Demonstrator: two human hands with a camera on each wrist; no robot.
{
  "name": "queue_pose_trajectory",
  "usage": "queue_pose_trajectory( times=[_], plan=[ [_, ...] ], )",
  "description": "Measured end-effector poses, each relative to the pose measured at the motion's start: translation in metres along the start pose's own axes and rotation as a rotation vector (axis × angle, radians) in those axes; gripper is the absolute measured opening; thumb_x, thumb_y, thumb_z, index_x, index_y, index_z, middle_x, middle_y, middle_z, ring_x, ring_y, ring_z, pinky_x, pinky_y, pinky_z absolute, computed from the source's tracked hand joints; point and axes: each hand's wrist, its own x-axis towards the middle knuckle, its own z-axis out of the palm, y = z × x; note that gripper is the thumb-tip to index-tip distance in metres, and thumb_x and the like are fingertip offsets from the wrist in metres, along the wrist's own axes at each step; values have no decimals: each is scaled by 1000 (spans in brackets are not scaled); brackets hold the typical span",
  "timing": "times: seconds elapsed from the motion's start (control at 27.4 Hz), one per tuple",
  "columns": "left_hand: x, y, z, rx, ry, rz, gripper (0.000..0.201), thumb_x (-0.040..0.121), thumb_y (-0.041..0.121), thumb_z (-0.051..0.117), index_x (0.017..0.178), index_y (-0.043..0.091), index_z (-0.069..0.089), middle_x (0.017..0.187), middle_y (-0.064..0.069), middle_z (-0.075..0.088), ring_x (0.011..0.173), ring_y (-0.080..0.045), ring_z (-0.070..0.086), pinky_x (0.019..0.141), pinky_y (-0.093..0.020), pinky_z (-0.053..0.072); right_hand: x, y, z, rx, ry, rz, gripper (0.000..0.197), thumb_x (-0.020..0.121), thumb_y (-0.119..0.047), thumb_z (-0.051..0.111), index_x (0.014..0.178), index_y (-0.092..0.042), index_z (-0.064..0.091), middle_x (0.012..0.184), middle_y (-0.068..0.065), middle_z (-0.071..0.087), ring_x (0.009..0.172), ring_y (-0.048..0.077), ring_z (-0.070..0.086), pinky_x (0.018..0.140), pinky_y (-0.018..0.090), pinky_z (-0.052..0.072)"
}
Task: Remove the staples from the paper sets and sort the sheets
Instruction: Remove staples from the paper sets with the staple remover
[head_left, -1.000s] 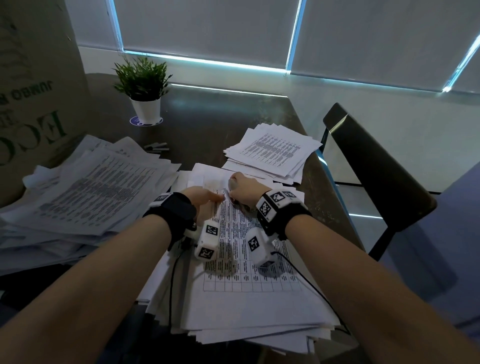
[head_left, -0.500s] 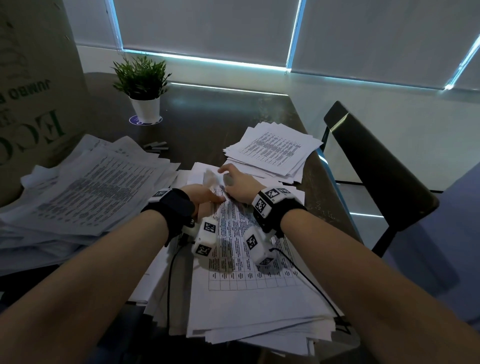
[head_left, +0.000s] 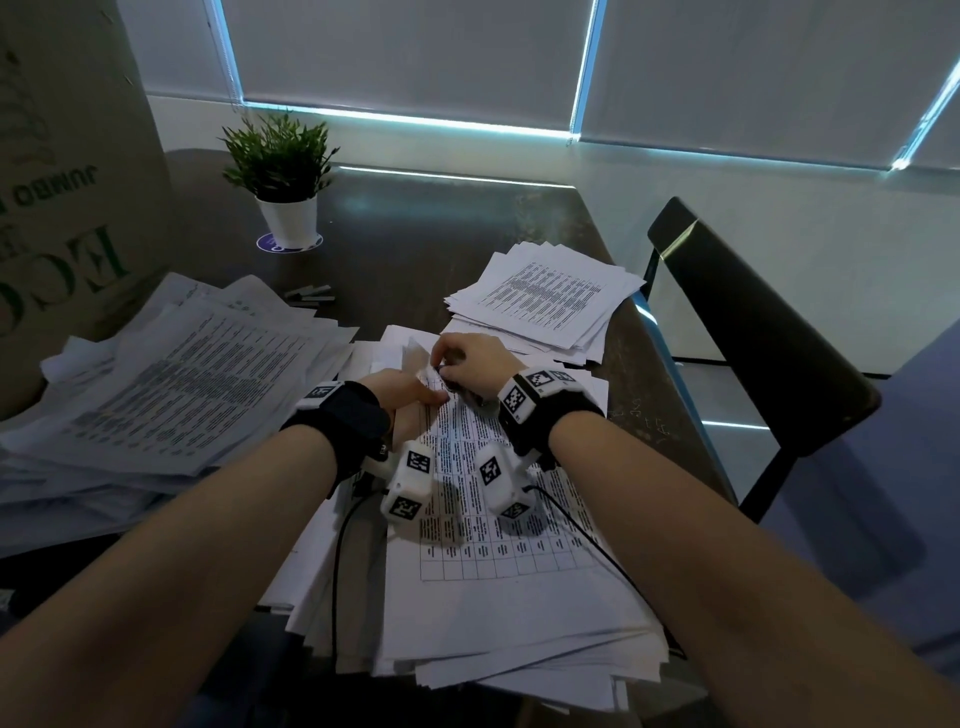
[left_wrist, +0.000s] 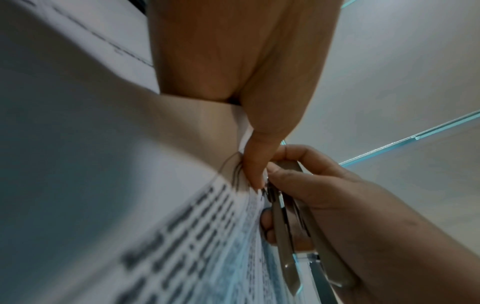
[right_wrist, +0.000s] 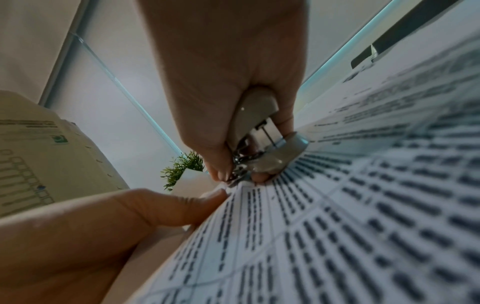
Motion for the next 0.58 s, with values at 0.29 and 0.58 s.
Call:
queue_pose_trajectory(
  times=[0.29, 0.58],
  plan=[
    [-1, 2, 3, 77, 62, 30, 46, 75, 24, 80, 108, 1, 59, 116, -19, 63, 111, -36, 59, 99, -50, 46, -5, 11, 5, 316, 132, 60, 22, 87, -6, 62, 77, -26, 62, 84, -7, 65, 87, 14, 60, 81, 28, 45],
    [3, 2, 5, 11, 99, -14, 55, 69, 21, 82, 115, 1, 60, 111, -15, 67, 106, -34, 62, 96, -48, 49, -17, 25, 5, 847, 251, 212, 23, 96, 2, 54, 81, -15, 58, 80, 7, 57, 68, 21, 56, 55, 34, 56]
  ],
)
